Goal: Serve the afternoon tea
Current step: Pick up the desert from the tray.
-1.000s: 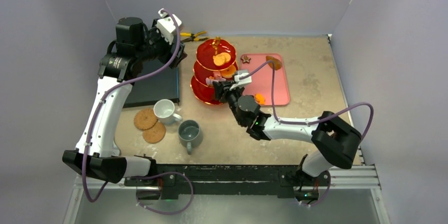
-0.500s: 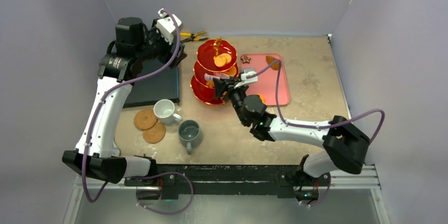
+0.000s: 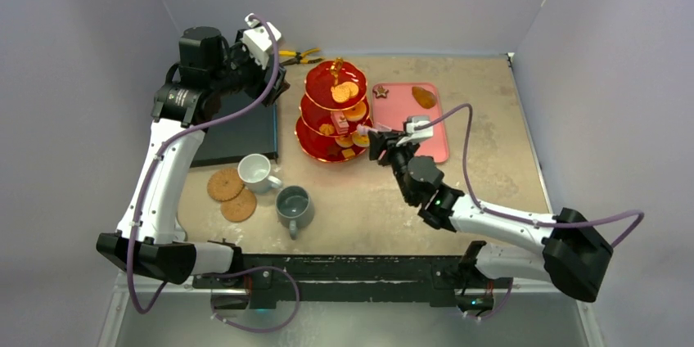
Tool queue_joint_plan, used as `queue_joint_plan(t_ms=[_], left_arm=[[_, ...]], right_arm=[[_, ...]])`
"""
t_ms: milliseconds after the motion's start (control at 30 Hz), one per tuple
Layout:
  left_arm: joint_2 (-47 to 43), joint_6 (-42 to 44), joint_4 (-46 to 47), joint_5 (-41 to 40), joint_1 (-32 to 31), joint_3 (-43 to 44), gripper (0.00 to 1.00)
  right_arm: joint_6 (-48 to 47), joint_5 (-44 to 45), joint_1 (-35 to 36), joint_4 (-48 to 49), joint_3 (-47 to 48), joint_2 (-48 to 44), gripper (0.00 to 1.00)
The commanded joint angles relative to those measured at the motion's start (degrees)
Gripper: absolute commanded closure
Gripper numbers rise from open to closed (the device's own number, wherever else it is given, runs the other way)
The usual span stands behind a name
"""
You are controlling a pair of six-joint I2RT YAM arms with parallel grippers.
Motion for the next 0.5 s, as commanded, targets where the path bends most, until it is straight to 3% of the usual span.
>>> queue_joint_plan(t_ms=[0, 233, 467], left_arm=[[-0.92, -0.24, 0.50, 0.89, 0.23, 1.73, 0.28], [-0.70, -0.19, 0.28, 0.81, 0.25, 1.61, 0.28], [0.01, -1.02, 0.50, 1.24, 0.22, 1.38, 0.28]], right_arm=[[-0.03, -1.12, -7.02, -0.90, -0.03, -3.16, 0.44], [-4.12, -6.32, -17.29, 3.15, 4.54, 3.13, 0.43], [-6.38, -10.47, -25.28, 11.04, 14.16, 20.88, 0.44]])
